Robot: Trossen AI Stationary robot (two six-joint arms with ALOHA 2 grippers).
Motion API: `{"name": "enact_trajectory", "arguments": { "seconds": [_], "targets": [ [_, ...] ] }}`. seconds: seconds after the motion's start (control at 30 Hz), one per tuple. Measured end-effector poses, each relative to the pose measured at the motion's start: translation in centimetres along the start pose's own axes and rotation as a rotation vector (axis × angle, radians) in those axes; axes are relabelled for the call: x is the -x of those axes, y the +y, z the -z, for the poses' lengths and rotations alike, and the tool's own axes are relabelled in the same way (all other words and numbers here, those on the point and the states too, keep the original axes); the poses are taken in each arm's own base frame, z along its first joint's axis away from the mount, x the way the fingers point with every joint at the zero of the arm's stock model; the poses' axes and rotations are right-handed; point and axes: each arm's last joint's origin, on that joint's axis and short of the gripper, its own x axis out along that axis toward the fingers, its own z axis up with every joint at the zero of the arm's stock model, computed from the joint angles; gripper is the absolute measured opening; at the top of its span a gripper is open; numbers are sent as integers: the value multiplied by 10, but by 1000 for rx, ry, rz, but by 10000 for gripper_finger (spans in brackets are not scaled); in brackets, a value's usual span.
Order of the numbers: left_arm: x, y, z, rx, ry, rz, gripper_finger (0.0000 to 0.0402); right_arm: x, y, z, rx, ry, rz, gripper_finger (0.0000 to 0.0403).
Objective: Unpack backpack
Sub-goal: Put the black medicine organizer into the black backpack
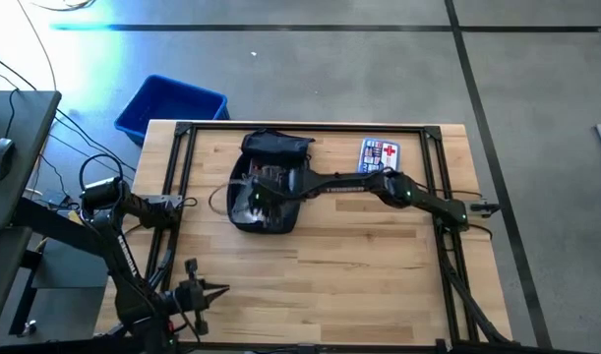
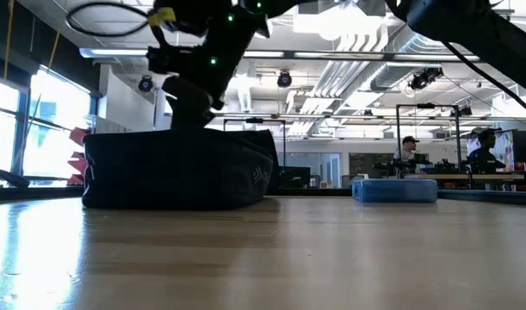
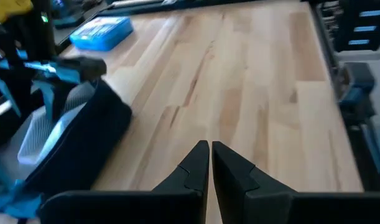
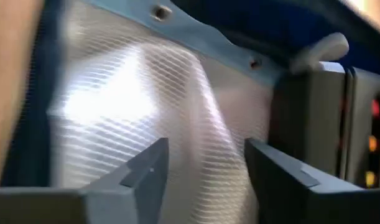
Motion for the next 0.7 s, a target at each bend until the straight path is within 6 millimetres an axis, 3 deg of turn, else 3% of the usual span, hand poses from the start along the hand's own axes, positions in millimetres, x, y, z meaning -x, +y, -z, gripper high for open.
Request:
{"name": "enact_trajectory", "arguments": {
  "seconds": [0.13, 0.33, 0.5, 0.7],
  "targets": [
    [-2, 1, 1, 14, 14, -4, 0, -7, -36, 7, -135, 5, -12, 127],
    [-2, 1, 1, 20, 9, -1, 0, -10, -73, 15, -261, 22, 233, 80],
    [-2, -1, 0, 21, 8, 5, 0, -10, -79, 15, -298, 19, 320, 70],
    [-8, 2, -1, -2, 6, -28, 0, -10, -70, 16, -253, 40, 201, 68]
  ]
}}
